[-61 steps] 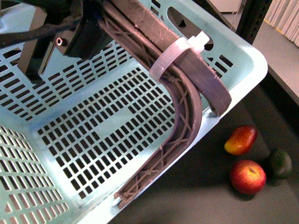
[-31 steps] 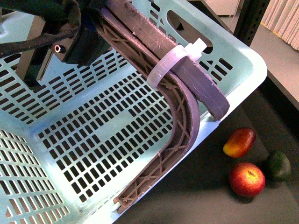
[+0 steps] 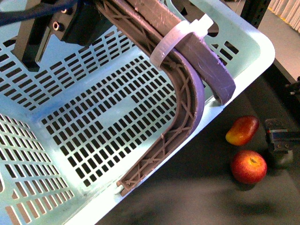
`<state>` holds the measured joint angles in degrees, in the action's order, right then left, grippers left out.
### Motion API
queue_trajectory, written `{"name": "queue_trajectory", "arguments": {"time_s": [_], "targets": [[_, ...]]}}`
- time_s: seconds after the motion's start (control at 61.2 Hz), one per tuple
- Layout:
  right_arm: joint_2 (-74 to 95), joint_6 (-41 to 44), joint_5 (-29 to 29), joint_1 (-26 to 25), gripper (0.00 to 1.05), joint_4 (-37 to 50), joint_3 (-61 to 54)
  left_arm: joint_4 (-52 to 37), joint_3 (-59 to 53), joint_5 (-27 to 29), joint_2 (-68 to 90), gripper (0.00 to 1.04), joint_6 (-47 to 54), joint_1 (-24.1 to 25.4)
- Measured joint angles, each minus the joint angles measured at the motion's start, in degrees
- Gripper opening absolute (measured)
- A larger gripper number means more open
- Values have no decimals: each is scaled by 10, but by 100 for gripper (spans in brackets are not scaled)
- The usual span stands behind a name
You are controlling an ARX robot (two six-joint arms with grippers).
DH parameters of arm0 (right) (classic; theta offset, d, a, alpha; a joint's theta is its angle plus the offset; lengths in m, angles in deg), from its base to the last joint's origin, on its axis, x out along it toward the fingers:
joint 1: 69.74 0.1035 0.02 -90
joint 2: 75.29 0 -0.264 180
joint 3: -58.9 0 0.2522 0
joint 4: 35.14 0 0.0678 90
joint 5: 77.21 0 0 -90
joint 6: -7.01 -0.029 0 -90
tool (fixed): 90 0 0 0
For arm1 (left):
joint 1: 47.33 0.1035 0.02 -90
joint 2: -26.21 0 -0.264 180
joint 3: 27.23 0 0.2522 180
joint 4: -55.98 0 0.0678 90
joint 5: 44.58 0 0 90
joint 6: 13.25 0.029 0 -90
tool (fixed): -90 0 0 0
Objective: Pick apple with right arm and hold basket with left
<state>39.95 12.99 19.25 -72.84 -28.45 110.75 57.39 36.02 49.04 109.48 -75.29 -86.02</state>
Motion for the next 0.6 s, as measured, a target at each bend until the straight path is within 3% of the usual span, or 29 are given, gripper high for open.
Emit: {"name": "queue_trajectory", "arguments": {"time_s": [0.604], "targets": [[123,31,-51,24,96,-39,99,0,0,0,0,29,0,0]]}}
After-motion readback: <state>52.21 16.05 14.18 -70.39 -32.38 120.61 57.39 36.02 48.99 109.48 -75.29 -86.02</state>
